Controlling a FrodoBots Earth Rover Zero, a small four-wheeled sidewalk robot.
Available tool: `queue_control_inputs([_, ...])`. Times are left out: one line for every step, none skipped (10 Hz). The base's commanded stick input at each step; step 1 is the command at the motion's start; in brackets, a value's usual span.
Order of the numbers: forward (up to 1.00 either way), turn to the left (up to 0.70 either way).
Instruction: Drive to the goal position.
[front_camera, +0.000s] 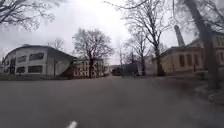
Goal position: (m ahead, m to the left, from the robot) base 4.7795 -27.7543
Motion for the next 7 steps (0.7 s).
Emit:
queue_control_inputs([1.00,0.01])
queue_control_inputs([1.00,0.01])
queue_control_inputs([1.00,0.01])
queue_control_inputs([1.00,0.01])
queue_control_inputs([1.00,0.01])
queue_control_inputs([1.00,0.01])
queue_control_inputs([1.00,0.01])
